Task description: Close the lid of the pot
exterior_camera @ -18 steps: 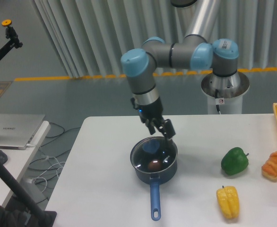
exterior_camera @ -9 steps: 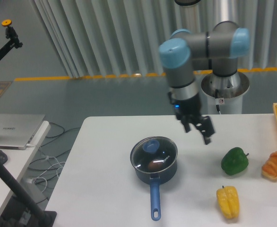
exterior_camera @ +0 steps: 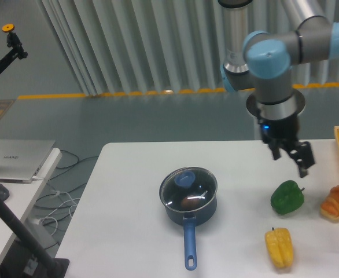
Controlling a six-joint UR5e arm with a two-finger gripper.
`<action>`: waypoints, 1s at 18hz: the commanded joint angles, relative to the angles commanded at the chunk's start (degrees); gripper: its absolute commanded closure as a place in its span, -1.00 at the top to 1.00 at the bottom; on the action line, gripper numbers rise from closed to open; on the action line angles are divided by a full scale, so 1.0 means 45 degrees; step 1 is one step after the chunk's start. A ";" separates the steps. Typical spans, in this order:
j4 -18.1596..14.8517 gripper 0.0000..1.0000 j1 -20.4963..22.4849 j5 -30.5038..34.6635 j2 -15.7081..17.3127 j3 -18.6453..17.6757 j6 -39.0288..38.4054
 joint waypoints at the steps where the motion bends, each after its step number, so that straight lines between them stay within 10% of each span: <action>1: -0.0019 0.98 0.0060 0.0019 0.0000 0.0000 0.0196; 18: 0.0156 1.00 0.1388 -0.0763 -0.0488 -0.0332 0.2698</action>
